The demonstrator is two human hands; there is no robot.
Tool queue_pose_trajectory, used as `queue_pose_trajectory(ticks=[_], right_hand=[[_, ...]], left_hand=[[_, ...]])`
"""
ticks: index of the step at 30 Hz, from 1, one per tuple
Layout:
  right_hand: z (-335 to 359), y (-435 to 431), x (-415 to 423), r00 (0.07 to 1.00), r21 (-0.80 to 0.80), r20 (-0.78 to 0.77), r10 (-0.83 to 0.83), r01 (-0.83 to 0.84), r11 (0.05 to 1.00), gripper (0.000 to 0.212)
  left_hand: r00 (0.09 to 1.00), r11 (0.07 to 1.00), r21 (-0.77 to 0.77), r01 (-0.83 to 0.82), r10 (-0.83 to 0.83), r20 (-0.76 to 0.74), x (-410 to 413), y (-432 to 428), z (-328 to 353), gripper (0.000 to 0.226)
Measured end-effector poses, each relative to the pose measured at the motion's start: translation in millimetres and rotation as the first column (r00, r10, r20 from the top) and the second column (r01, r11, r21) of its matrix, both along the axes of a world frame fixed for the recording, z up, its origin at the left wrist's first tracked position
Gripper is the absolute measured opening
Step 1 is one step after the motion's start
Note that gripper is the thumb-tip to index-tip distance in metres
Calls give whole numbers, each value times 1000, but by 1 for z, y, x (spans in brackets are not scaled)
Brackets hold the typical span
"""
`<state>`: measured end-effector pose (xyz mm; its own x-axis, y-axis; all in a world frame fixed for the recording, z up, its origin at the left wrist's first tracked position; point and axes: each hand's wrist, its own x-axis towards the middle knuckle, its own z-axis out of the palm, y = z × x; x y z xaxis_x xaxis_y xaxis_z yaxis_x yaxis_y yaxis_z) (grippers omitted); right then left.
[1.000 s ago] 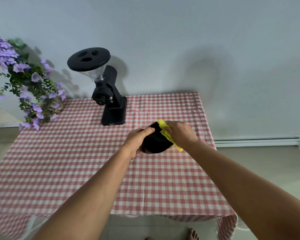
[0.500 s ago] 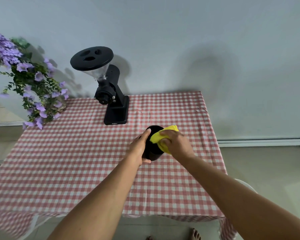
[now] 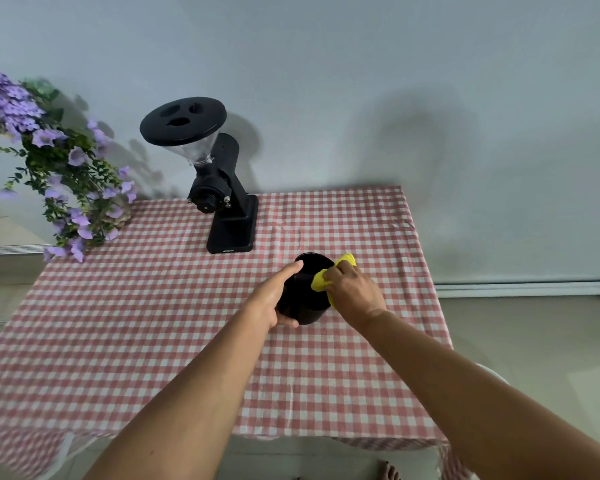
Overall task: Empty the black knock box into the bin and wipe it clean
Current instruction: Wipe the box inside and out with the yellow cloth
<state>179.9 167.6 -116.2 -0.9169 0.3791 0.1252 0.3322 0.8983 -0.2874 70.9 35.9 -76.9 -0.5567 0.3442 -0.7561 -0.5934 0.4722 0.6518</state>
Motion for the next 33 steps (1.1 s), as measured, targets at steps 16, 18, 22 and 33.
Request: queue_pose_trajectory(ticks=[16,18,22,33], right_hand=[[8,5,-1,998,-99,64,8,-1,995,22],[8,12,4,991,-112,134,-10,25,993,26],[14,21,0,987,-319,67,-146,159,934,25],[21,18,-11,929,-147,357,98,-48,988,38]], left_hand=[[1000,1000,-3,-5,5,-20,-2,7,8,56],[1000,1000,-10,9,-9,-30,-1,9,10,54],[999,999,-19,36,-37,-39,-2,10,13,45],[991,995,24,94,-92,-93,0,1,4,26]])
